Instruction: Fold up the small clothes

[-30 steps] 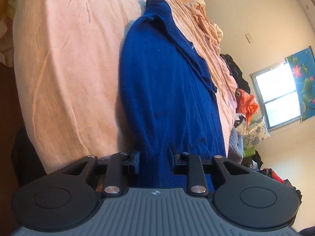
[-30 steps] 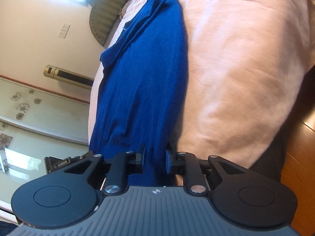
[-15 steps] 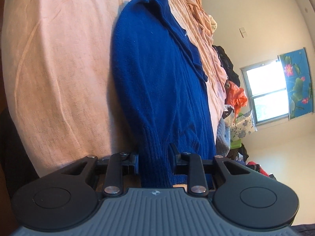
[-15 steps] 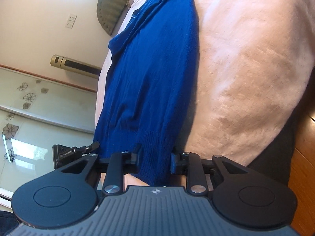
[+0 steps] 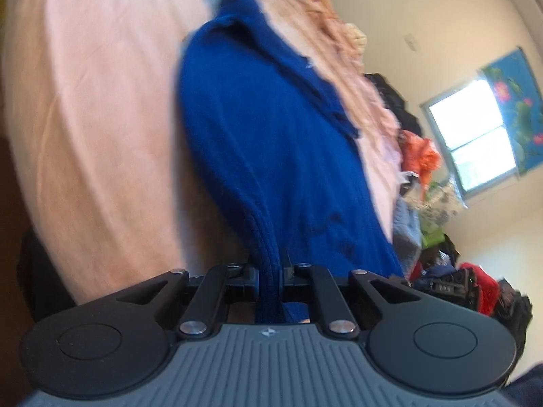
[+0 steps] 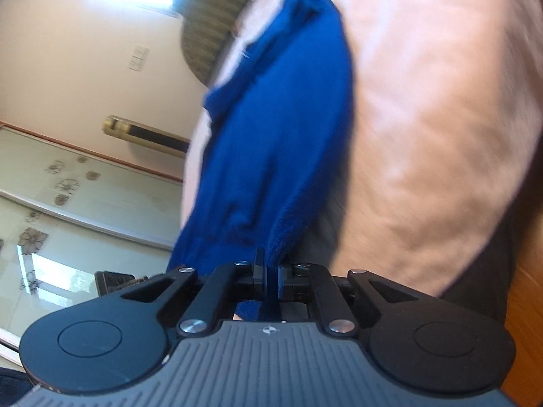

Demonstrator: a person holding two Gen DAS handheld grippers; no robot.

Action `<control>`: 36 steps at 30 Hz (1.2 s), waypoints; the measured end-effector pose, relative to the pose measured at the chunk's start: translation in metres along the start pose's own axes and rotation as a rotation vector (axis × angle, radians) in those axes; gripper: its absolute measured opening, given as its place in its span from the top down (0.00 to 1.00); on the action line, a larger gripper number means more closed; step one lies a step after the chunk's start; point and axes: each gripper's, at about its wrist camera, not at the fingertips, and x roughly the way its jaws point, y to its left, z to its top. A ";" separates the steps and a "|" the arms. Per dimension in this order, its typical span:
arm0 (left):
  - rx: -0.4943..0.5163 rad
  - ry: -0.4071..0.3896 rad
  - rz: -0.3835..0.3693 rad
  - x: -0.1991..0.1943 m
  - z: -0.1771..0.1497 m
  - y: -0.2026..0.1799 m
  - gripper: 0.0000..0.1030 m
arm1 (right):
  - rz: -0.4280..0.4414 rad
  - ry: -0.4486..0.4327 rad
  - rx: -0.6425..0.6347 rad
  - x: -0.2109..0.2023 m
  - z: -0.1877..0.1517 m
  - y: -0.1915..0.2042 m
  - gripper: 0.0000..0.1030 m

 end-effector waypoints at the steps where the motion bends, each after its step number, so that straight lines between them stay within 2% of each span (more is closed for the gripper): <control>1: 0.017 -0.012 -0.014 -0.005 0.004 -0.005 0.91 | 0.015 -0.013 -0.010 -0.003 0.004 0.004 0.90; 6: 0.059 -0.085 -0.102 -0.022 0.040 -0.028 0.91 | 0.109 -0.077 -0.041 -0.007 0.043 0.022 0.90; 11: 0.148 -0.139 -0.148 0.001 0.113 -0.055 0.91 | 0.211 -0.173 -0.088 0.012 0.123 0.036 0.89; 14: 0.207 -0.158 -0.132 0.037 0.175 -0.068 0.91 | 0.242 -0.229 -0.072 0.036 0.192 0.038 0.89; 17: 0.250 -0.211 -0.052 0.078 0.242 -0.073 0.91 | 0.187 -0.308 -0.031 0.063 0.265 0.033 0.89; 19: 0.246 -0.266 0.072 0.110 0.282 -0.064 0.89 | 0.092 -0.368 0.044 0.083 0.307 0.019 0.79; 20: 0.198 -0.270 0.129 0.126 0.300 -0.054 0.88 | 0.018 -0.377 0.095 0.095 0.322 0.010 0.45; 21: 0.138 -0.254 0.155 0.137 0.312 -0.043 0.83 | -0.045 -0.378 0.135 0.102 0.332 0.003 0.28; 22: 0.072 -0.245 0.159 0.143 0.319 -0.033 0.73 | -0.102 -0.392 0.164 0.106 0.334 0.000 0.28; 23: 0.021 -0.251 0.144 0.142 0.319 -0.024 0.66 | -0.106 -0.392 0.149 0.108 0.331 0.000 0.29; 24: 0.011 -0.271 0.106 0.138 0.316 -0.022 0.40 | -0.081 -0.377 0.115 0.108 0.326 0.001 0.30; 25: 0.026 -0.296 0.068 0.129 0.310 -0.020 0.09 | -0.067 -0.363 0.082 0.106 0.315 0.002 0.30; 26: 0.038 -0.329 0.051 0.119 0.304 -0.021 0.00 | -0.069 -0.350 0.047 0.104 0.304 0.005 0.30; 28: 0.046 -0.427 0.039 0.093 0.290 -0.020 0.00 | -0.089 -0.320 -0.033 0.097 0.281 0.009 0.30; 30: 0.053 -0.459 0.046 0.072 0.277 -0.013 0.00 | -0.141 -0.285 -0.091 0.091 0.259 0.011 0.30; 31: 0.043 -0.446 0.088 0.067 0.269 -0.009 0.00 | -0.178 -0.273 -0.119 0.087 0.246 0.013 0.30; 33: 0.033 -0.356 0.186 0.069 0.252 -0.001 0.00 | -0.233 -0.277 -0.174 0.073 0.218 0.011 0.30; 36: 0.012 -0.243 0.254 0.091 0.214 0.013 0.00 | -0.336 -0.287 -0.185 0.058 0.194 0.005 0.30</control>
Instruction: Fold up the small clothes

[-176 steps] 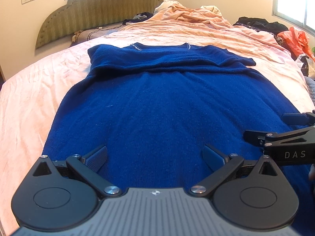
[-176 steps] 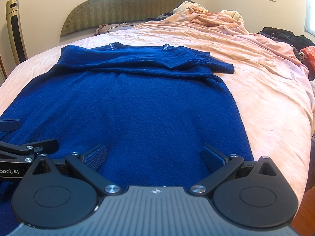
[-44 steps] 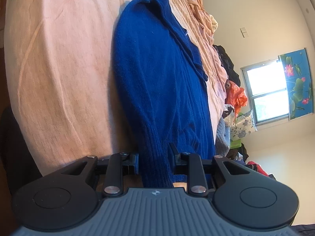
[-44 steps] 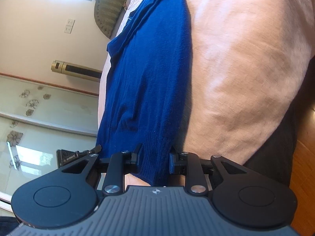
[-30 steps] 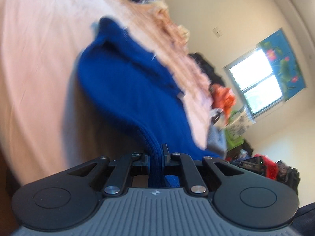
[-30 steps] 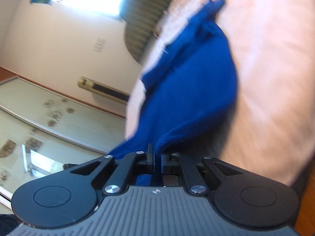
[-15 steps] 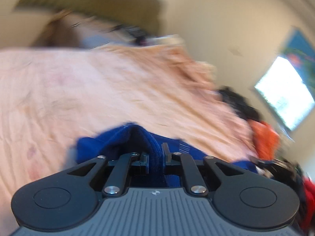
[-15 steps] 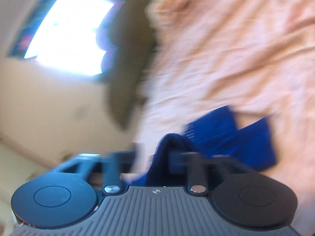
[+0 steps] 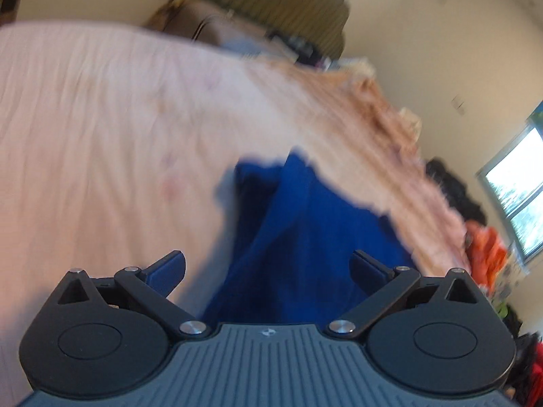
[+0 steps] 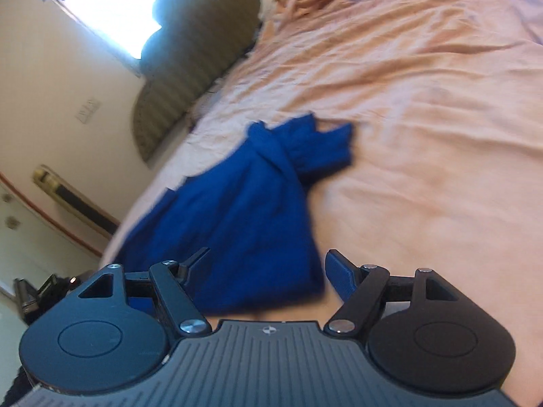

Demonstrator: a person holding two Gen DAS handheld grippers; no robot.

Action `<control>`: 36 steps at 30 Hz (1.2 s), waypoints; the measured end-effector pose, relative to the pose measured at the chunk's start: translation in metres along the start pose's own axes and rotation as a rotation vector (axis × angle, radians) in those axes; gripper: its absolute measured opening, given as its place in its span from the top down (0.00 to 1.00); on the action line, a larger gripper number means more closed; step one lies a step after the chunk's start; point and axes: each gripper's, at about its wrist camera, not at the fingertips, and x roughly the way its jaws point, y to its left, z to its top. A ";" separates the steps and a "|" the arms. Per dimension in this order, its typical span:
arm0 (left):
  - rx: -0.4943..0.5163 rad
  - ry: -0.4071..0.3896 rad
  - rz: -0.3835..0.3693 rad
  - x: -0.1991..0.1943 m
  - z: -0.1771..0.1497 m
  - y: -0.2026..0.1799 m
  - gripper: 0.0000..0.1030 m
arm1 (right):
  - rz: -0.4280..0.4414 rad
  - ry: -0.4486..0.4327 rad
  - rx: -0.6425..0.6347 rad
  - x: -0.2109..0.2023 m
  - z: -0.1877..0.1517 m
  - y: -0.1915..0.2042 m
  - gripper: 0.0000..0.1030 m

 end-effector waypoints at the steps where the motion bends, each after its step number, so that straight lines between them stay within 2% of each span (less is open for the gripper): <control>1: -0.009 0.029 -0.006 0.003 -0.013 0.003 0.00 | -0.023 0.016 0.003 -0.001 -0.005 -0.003 0.30; 3: -0.051 0.041 -0.020 0.005 -0.033 0.006 0.00 | -0.055 0.038 0.017 -0.002 -0.016 -0.008 0.28; 4: -0.071 0.006 -0.038 0.000 -0.042 0.005 0.00 | -0.043 0.031 0.027 -0.005 -0.022 -0.008 0.27; 6: -0.209 -0.020 -0.105 -0.003 -0.053 0.009 0.00 | 0.008 0.033 0.114 -0.005 -0.026 -0.012 0.26; 9: -0.451 -0.119 -0.252 -0.011 -0.079 0.018 0.00 | 0.086 0.020 0.242 0.003 -0.032 -0.014 0.21; 11: -0.539 -0.145 -0.331 -0.009 -0.092 0.014 0.00 | 0.110 -0.003 0.302 0.011 -0.031 -0.010 0.20; 12: -0.551 -0.172 -0.341 -0.006 -0.095 0.011 0.00 | 0.111 -0.021 0.324 0.016 -0.029 -0.006 0.20; 14: -0.551 -0.215 -0.314 0.003 -0.092 0.006 0.00 | 0.097 -0.045 0.352 0.029 -0.023 -0.001 0.23; 16: -0.505 -0.247 -0.247 0.011 -0.080 -0.002 0.03 | 0.061 -0.090 0.367 0.040 -0.021 0.003 0.49; 17: -0.472 -0.265 -0.184 0.017 -0.072 -0.006 0.08 | 0.064 -0.083 0.378 0.049 -0.020 0.001 0.82; 18: -0.444 -0.277 -0.126 0.023 -0.066 -0.009 0.28 | 0.070 -0.063 0.395 0.058 -0.021 -0.001 0.88; 19: -0.418 -0.273 -0.088 0.029 -0.063 -0.009 0.63 | 0.071 -0.067 0.410 0.065 -0.024 -0.004 0.88; 21: -0.386 -0.209 -0.024 0.046 -0.057 -0.004 0.93 | 0.068 -0.090 0.400 0.070 -0.027 -0.004 0.89; 24: -0.375 -0.218 -0.019 0.054 -0.054 -0.002 0.95 | 0.121 -0.135 0.414 0.060 -0.022 0.000 0.89; 26: -0.357 -0.253 -0.037 0.038 -0.050 -0.006 0.96 | 0.156 -0.173 0.397 0.043 -0.013 0.006 0.90; 30: -0.310 -0.290 -0.128 -0.010 -0.046 -0.012 0.98 | 0.227 -0.203 0.317 0.000 -0.010 0.016 0.92; 34: -0.218 -0.302 -0.161 -0.066 -0.069 -0.010 1.00 | 0.250 -0.140 0.333 -0.030 -0.035 0.001 0.94; 35: -0.207 -0.275 -0.172 -0.072 -0.075 -0.004 1.00 | 0.240 -0.105 0.350 -0.031 -0.042 -0.006 0.92; 36: -0.211 -0.237 -0.192 -0.073 -0.082 0.005 0.99 | 0.215 -0.081 0.375 -0.031 -0.049 -0.015 0.84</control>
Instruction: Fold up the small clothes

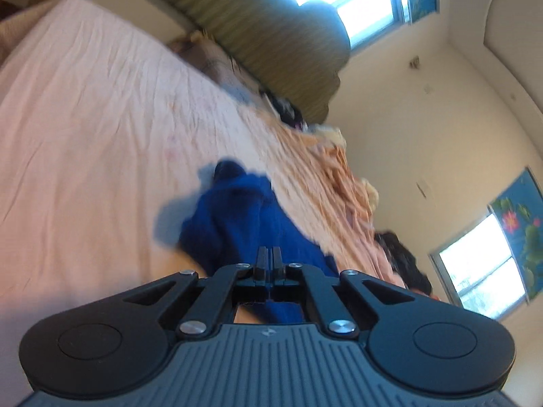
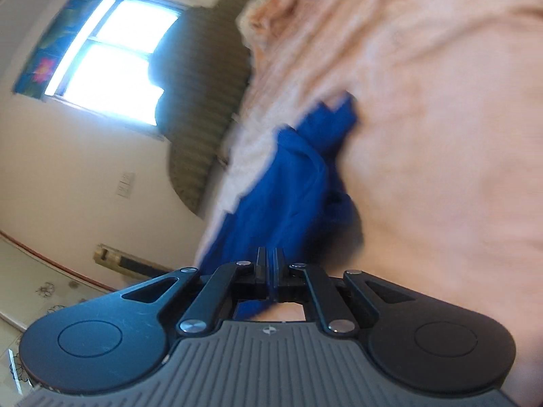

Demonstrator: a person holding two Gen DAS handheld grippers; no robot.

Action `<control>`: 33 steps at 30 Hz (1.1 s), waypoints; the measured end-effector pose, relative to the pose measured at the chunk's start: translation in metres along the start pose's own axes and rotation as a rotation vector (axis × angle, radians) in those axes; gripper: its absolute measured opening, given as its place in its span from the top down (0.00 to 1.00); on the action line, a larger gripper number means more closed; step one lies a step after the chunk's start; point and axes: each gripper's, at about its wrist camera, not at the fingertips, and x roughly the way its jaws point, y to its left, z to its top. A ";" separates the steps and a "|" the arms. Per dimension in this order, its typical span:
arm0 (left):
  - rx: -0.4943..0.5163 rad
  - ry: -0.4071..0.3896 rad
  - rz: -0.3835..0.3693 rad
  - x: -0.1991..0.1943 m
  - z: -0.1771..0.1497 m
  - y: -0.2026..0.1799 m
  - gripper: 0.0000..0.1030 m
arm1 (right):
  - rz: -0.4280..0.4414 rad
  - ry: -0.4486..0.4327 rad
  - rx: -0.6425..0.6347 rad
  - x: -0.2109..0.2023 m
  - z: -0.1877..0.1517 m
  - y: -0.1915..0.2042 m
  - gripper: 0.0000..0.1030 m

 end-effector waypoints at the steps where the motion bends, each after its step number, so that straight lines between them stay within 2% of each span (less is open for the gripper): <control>1: -0.014 0.025 0.004 -0.004 -0.007 0.010 0.98 | -0.038 -0.008 0.024 -0.003 -0.003 -0.009 0.79; 2: -0.042 0.047 0.025 -0.005 -0.012 0.021 0.96 | -0.068 -0.013 0.042 -0.004 -0.005 -0.017 0.60; 3: -0.088 0.080 0.036 -0.002 -0.016 0.031 0.90 | -0.085 -0.020 0.066 -0.003 -0.006 -0.023 0.46; 5: -0.220 0.097 0.063 0.013 -0.019 0.052 0.67 | -0.065 -0.030 0.086 0.002 -0.008 -0.026 0.46; 7: -0.288 0.032 0.027 0.026 -0.018 0.060 0.45 | -0.073 -0.020 0.080 0.014 -0.006 -0.020 0.40; 10: -0.302 -0.063 0.000 0.046 -0.011 0.051 0.26 | -0.079 -0.010 0.074 0.036 -0.004 -0.011 0.34; 13: -0.254 -0.116 0.044 0.076 -0.004 0.037 0.26 | -0.095 -0.031 0.055 0.056 -0.003 -0.004 0.34; 15: -0.234 -0.110 0.055 0.097 0.001 0.029 0.26 | -0.101 -0.055 0.066 0.067 0.000 -0.002 0.34; 17: -0.196 -0.109 0.070 0.116 0.006 0.022 0.28 | -0.104 -0.080 0.068 0.077 0.004 0.000 0.40; 18: -0.178 -0.113 0.095 0.122 0.006 0.019 0.39 | -0.118 -0.083 0.063 0.083 0.006 0.000 0.54; 19: -0.175 -0.110 0.124 0.128 0.008 0.018 0.55 | -0.140 -0.075 0.063 0.089 0.008 -0.001 0.62; 20: -0.185 -0.095 0.143 0.129 0.009 0.021 0.61 | -0.161 -0.060 0.067 0.096 0.011 -0.005 0.79; 21: -0.193 -0.087 0.158 0.130 0.009 0.026 0.72 | -0.175 -0.055 0.078 0.100 0.013 -0.010 0.89; 22: -0.200 -0.084 0.169 0.131 0.009 0.029 0.75 | -0.162 -0.052 0.099 0.103 0.014 -0.017 0.97; 23: -0.196 -0.082 0.166 0.129 0.009 0.031 0.78 | -0.139 -0.062 0.118 0.103 0.014 -0.022 0.98; 24: -0.175 -0.083 0.171 0.129 0.008 0.031 0.87 | -0.119 -0.071 0.118 0.103 0.014 -0.024 0.97; 25: -0.145 -0.084 0.178 0.127 0.007 0.030 0.89 | -0.111 -0.074 0.107 0.102 0.014 -0.023 0.96; 27: -0.115 -0.102 0.167 0.121 0.008 0.027 0.90 | -0.077 -0.088 0.111 0.099 0.015 -0.022 0.94; 30: -0.060 -0.143 0.101 0.098 0.013 0.010 0.91 | -0.018 -0.102 0.096 0.088 0.021 -0.016 0.94; 33: -0.022 -0.150 0.046 0.083 0.020 -0.006 0.91 | 0.034 -0.102 0.083 0.075 0.024 -0.007 0.94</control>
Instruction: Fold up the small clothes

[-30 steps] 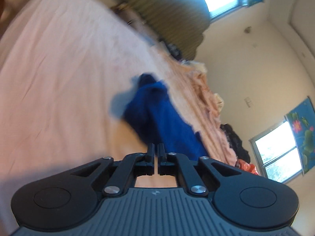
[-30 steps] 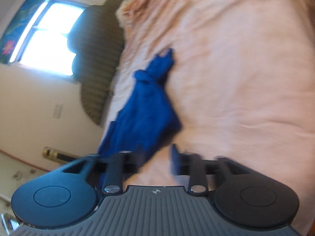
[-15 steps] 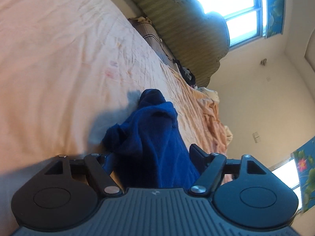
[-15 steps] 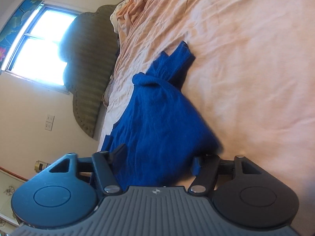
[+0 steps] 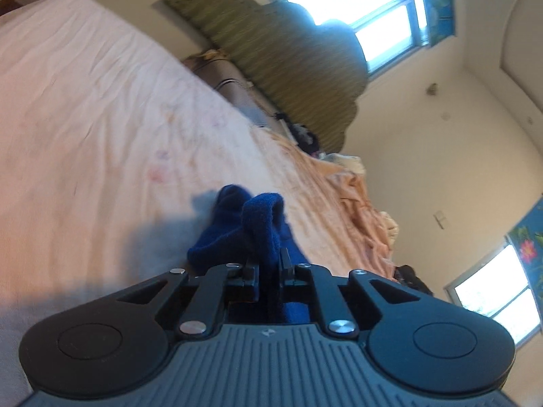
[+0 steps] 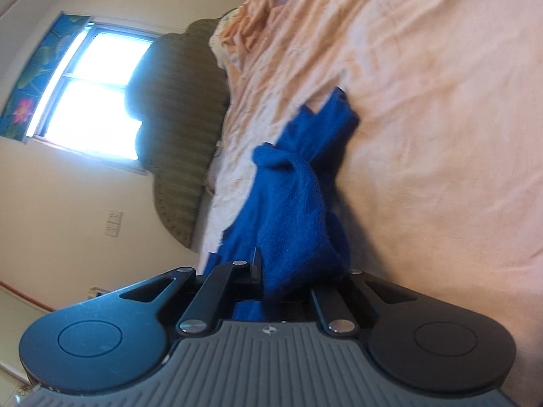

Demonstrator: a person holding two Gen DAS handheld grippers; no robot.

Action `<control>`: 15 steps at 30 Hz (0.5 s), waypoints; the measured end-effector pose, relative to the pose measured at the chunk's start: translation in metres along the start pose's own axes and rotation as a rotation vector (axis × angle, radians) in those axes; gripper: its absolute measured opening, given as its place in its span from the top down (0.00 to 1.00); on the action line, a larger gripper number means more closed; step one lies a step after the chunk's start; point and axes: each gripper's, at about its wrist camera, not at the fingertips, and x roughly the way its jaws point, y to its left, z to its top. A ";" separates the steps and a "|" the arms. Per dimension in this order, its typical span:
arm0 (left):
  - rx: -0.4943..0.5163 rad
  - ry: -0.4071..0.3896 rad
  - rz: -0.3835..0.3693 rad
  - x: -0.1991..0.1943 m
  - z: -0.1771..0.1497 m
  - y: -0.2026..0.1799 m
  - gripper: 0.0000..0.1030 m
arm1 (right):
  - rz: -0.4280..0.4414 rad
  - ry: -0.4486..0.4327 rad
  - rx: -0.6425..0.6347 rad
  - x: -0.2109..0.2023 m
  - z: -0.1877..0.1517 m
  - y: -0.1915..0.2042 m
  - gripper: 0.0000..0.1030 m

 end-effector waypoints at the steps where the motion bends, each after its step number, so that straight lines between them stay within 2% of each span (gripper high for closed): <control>1: 0.004 0.002 -0.010 -0.005 0.002 -0.003 0.91 | 0.014 0.002 -0.002 -0.005 0.001 0.002 0.94; 7: 0.016 0.040 -0.041 -0.040 0.000 -0.001 0.91 | 0.049 0.049 -0.031 -0.035 -0.007 0.006 0.94; 11: 0.020 0.096 -0.005 -0.060 -0.019 0.014 0.91 | 0.030 0.106 0.011 -0.057 -0.020 -0.010 0.94; 15: 0.012 0.113 0.016 -0.096 -0.040 0.027 0.91 | 0.018 0.136 0.010 -0.088 -0.032 -0.016 0.93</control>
